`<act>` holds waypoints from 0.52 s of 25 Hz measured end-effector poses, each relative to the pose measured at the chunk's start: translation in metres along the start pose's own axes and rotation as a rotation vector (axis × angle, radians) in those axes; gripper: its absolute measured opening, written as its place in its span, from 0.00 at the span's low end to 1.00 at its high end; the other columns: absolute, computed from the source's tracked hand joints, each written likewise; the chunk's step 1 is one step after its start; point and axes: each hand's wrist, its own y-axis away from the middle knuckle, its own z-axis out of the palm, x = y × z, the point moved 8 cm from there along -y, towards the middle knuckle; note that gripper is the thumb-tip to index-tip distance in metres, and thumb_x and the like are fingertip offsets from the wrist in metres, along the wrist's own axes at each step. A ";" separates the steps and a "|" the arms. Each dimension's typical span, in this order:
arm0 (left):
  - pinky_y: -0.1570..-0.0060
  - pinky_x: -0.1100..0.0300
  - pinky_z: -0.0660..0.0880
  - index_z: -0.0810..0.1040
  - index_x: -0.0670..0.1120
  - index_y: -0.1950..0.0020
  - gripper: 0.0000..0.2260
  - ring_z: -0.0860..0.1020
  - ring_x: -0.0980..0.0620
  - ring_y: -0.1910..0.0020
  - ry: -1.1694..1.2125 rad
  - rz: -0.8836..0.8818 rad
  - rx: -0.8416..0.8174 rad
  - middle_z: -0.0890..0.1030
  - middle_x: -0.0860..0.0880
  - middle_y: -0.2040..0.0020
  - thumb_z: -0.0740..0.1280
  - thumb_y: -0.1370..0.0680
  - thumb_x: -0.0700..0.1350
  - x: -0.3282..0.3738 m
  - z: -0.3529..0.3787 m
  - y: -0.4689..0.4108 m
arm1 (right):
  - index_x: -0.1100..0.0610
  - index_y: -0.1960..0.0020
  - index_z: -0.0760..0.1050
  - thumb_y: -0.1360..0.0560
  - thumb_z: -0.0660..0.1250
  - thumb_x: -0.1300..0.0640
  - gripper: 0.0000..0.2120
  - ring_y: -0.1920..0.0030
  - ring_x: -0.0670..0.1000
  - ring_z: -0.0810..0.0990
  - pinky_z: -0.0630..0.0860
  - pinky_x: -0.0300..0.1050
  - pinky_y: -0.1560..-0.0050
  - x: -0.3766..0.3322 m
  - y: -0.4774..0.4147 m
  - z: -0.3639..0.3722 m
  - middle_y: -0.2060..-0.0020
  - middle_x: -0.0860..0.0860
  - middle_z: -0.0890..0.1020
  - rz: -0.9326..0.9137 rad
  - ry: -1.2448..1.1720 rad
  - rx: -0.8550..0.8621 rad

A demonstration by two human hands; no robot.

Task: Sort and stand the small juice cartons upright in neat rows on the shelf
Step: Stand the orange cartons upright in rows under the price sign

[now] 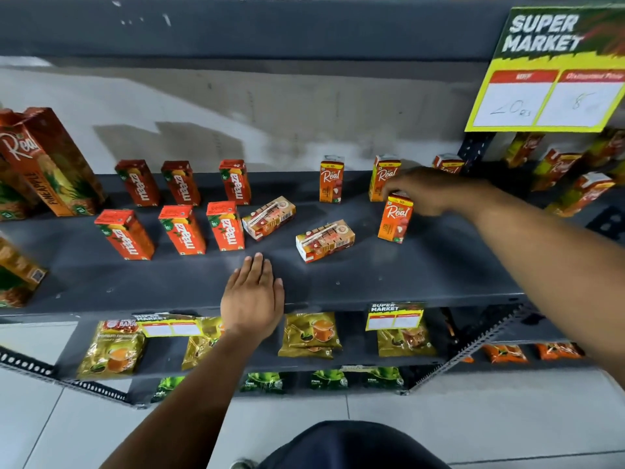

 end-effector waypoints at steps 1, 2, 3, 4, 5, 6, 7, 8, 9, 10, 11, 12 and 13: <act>0.28 0.50 0.58 0.67 0.39 0.28 0.32 0.63 0.44 0.26 -0.005 -0.005 -0.002 0.66 0.42 0.26 0.40 0.23 0.56 0.000 -0.001 0.000 | 0.50 0.39 0.75 0.28 0.70 0.65 0.20 0.41 0.56 0.76 0.71 0.44 0.45 0.004 -0.002 0.003 0.38 0.53 0.78 0.006 -0.009 -0.005; 0.27 0.51 0.57 0.67 0.39 0.28 0.32 0.62 0.45 0.25 -0.007 -0.010 -0.009 0.66 0.42 0.26 0.41 0.22 0.56 -0.001 -0.001 0.001 | 0.50 0.39 0.75 0.28 0.70 0.66 0.20 0.41 0.56 0.76 0.72 0.46 0.43 0.006 -0.002 0.005 0.38 0.53 0.77 0.009 -0.020 -0.003; 0.27 0.51 0.57 0.66 0.40 0.27 0.30 0.61 0.45 0.25 -0.007 -0.014 -0.021 0.65 0.43 0.25 0.42 0.21 0.55 0.000 -0.001 0.001 | 0.49 0.39 0.75 0.28 0.70 0.66 0.20 0.40 0.56 0.76 0.72 0.48 0.41 0.008 -0.002 0.006 0.38 0.53 0.77 0.008 -0.027 -0.006; 0.26 0.51 0.55 0.64 0.40 0.26 0.28 0.60 0.46 0.24 -0.006 -0.017 -0.033 0.64 0.43 0.24 0.45 0.20 0.54 -0.001 0.000 0.001 | 0.49 0.39 0.74 0.28 0.70 0.66 0.20 0.40 0.56 0.76 0.72 0.49 0.40 0.008 -0.002 0.008 0.38 0.53 0.77 -0.005 -0.006 -0.016; 0.26 0.52 0.54 0.63 0.40 0.26 0.26 0.58 0.46 0.24 -0.004 -0.016 -0.042 0.62 0.44 0.24 0.47 0.19 0.53 -0.001 0.000 0.001 | 0.49 0.40 0.74 0.27 0.70 0.65 0.20 0.40 0.56 0.76 0.72 0.49 0.40 0.009 -0.001 0.010 0.38 0.52 0.77 -0.014 -0.015 -0.023; 0.25 0.53 0.53 0.62 0.41 0.25 0.25 0.57 0.47 0.24 -0.003 -0.017 -0.047 0.61 0.44 0.23 0.48 0.18 0.53 -0.001 0.001 0.001 | 0.49 0.40 0.75 0.27 0.70 0.63 0.18 0.40 0.56 0.76 0.72 0.48 0.41 0.008 0.000 0.010 0.39 0.52 0.77 -0.029 -0.005 -0.022; 0.25 0.53 0.52 0.61 0.41 0.25 0.25 0.56 0.47 0.23 -0.004 -0.019 -0.049 0.60 0.45 0.23 0.48 0.18 0.53 -0.001 0.001 0.001 | 0.49 0.40 0.75 0.26 0.69 0.61 0.16 0.40 0.56 0.77 0.72 0.49 0.41 0.006 0.003 0.009 0.40 0.52 0.78 -0.047 -0.027 -0.012; 0.25 0.53 0.52 0.61 0.41 0.24 0.25 0.56 0.47 0.23 -0.006 -0.020 -0.048 0.60 0.45 0.23 0.48 0.18 0.53 -0.001 0.001 0.002 | 0.49 0.40 0.75 0.26 0.69 0.59 0.16 0.40 0.56 0.77 0.72 0.48 0.41 0.006 0.005 0.010 0.40 0.52 0.78 -0.063 -0.006 0.000; 0.25 0.53 0.52 0.61 0.41 0.24 0.25 0.56 0.47 0.23 -0.008 -0.018 -0.045 0.60 0.45 0.23 0.48 0.18 0.53 -0.001 0.001 0.002 | 0.49 0.40 0.75 0.27 0.69 0.62 0.17 0.40 0.56 0.76 0.72 0.48 0.41 0.005 0.007 0.010 0.40 0.52 0.78 -0.082 -0.006 0.015; 0.26 0.53 0.52 0.61 0.41 0.25 0.25 0.56 0.47 0.23 -0.013 -0.014 -0.043 0.60 0.45 0.23 0.49 0.18 0.53 0.000 0.001 0.002 | 0.50 0.40 0.74 0.28 0.70 0.65 0.19 0.40 0.55 0.75 0.70 0.46 0.42 0.005 0.007 0.012 0.40 0.51 0.78 -0.099 0.021 0.013; 0.26 0.53 0.52 0.60 0.41 0.24 0.25 0.56 0.47 0.23 -0.019 -0.010 -0.043 0.60 0.45 0.23 0.48 0.18 0.53 0.000 0.001 0.003 | 0.50 0.40 0.74 0.29 0.69 0.68 0.21 0.39 0.55 0.75 0.69 0.44 0.43 0.003 0.009 0.012 0.40 0.51 0.77 -0.112 0.036 0.007; 0.26 0.53 0.51 0.60 0.41 0.24 0.25 0.56 0.47 0.23 -0.024 -0.007 -0.046 0.59 0.45 0.22 0.48 0.18 0.53 -0.001 0.002 0.003 | 0.51 0.39 0.74 0.29 0.69 0.68 0.22 0.39 0.55 0.75 0.68 0.44 0.43 0.001 0.011 0.010 0.39 0.51 0.77 -0.114 0.045 -0.002; 0.25 0.54 0.51 0.59 0.42 0.24 0.25 0.55 0.48 0.23 -0.025 -0.005 -0.050 0.59 0.45 0.22 0.48 0.18 0.53 -0.001 0.002 0.002 | 0.51 0.38 0.74 0.29 0.70 0.67 0.22 0.37 0.55 0.74 0.69 0.44 0.41 0.002 0.011 0.009 0.38 0.51 0.77 -0.100 0.035 -0.004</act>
